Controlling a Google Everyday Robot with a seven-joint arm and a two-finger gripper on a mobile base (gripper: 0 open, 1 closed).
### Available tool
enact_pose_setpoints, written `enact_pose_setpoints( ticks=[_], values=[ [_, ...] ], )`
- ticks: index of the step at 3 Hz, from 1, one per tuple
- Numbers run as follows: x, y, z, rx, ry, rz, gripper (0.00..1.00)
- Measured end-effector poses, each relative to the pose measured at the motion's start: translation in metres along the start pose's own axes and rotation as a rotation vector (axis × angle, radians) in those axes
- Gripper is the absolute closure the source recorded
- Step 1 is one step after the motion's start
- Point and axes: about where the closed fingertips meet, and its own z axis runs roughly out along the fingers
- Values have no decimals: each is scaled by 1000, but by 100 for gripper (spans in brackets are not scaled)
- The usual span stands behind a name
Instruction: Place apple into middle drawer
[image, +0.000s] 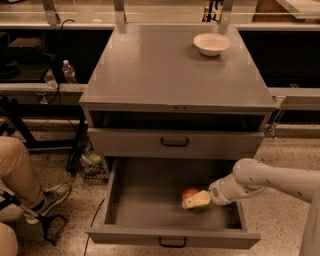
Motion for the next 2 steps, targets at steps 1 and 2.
enact_pose_setpoints(
  ticks=[1, 2],
  values=[
    [7, -15, -25, 43, -39, 30, 0],
    [13, -37, -71, 105, -124, 72, 0]
  ],
)
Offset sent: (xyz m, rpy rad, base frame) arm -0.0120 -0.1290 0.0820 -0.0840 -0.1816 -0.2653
